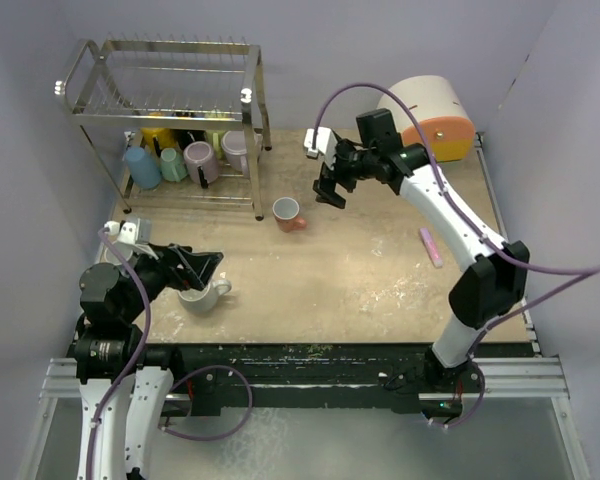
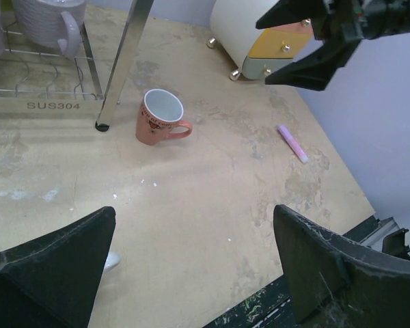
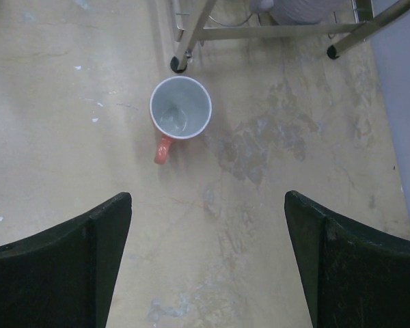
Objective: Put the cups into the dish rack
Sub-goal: Pick up the cup at the center of the board.
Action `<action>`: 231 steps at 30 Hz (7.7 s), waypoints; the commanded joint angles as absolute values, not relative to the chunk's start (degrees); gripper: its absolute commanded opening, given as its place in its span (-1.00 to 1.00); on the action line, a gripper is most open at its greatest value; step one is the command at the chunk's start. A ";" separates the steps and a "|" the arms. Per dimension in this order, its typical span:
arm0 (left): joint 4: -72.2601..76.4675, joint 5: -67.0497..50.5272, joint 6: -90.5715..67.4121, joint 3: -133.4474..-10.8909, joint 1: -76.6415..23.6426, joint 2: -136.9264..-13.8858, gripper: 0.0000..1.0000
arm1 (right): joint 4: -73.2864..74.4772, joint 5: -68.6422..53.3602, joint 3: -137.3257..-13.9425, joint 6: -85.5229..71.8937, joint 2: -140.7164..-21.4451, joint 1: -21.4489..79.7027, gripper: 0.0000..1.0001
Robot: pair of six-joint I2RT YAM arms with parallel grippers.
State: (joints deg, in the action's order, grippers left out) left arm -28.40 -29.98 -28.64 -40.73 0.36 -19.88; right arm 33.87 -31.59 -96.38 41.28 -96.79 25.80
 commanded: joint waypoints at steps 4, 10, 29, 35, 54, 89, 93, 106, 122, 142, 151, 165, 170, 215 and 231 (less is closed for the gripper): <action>-26.28 -30.14 -21.58 -42.40 0.75 -20.23 0.99 | 32.51 -24.22 -105.24 35.37 -106.19 28.41 0.80; -25.52 -29.20 -21.29 -42.19 0.71 -19.50 0.99 | 32.19 -24.39 -110.75 30.14 -114.13 28.67 0.63; -24.79 -28.89 -21.62 -41.63 0.88 -16.36 0.99 | 30.97 -21.36 -117.79 17.35 -127.01 29.56 0.17; -24.72 -29.26 -21.62 -41.57 0.97 -16.60 0.99 | 31.10 -20.04 -119.01 16.78 -129.27 30.49 0.14; -24.52 -29.52 -21.61 -41.48 1.06 -16.21 0.99 | 30.32 -17.66 -113.47 17.82 -124.83 32.31 -1.00; 17.08 -45.05 -64.16 -27.51 0.88 -19.22 0.99 | -19.21 -69.65 -62.25 -16.84 -74.82 6.90 -1.00; 19.93 -43.61 -66.53 -26.80 0.88 -17.78 0.99 | -21.48 -69.54 -61.07 -18.05 -72.73 5.86 -1.00; 24.10 -43.70 -68.93 -27.29 0.81 -19.39 0.99 | -28.69 -70.40 -58.92 -25.25 -70.93 5.01 -1.00; 31.43 -33.82 -63.78 -25.91 -15.33 -28.49 1.00 | -37.56 -69.94 -55.57 -34.53 -71.78 4.58 -1.00; 74.18 -2.76 -52.60 -38.80 -56.78 -74.89 0.99 | -63.61 -68.82 -62.55 -77.56 -76.89 4.07 -1.00; 78.59 5.97 -53.12 -44.50 -60.80 -81.55 0.88 | -68.48 -64.52 -60.82 -84.72 -76.43 4.13 -1.00; 83.14 11.11 -53.59 -49.99 -61.69 -90.32 0.45 | -69.01 -64.12 -59.22 -85.04 -75.46 4.13 -1.00; 83.10 12.88 -53.24 -50.57 -61.69 -90.61 0.32 | -68.82 -64.09 -58.62 -84.66 -75.11 4.13 -1.00; 83.76 10.65 -53.29 -45.73 -57.61 -85.28 -1.00 | -56.73 -65.52 -55.04 -71.55 -71.25 3.74 0.17; 67.82 7.48 -55.78 -30.84 -52.61 -69.16 -1.00 | -44.44 -68.07 -55.12 -55.47 -69.68 0.65 0.36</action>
State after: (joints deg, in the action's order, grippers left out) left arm 70.13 9.45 -54.72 -32.86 -54.00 -74.35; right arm -47.09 -66.15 -54.61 -61.80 -72.16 1.63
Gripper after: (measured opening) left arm 0.172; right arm 0.678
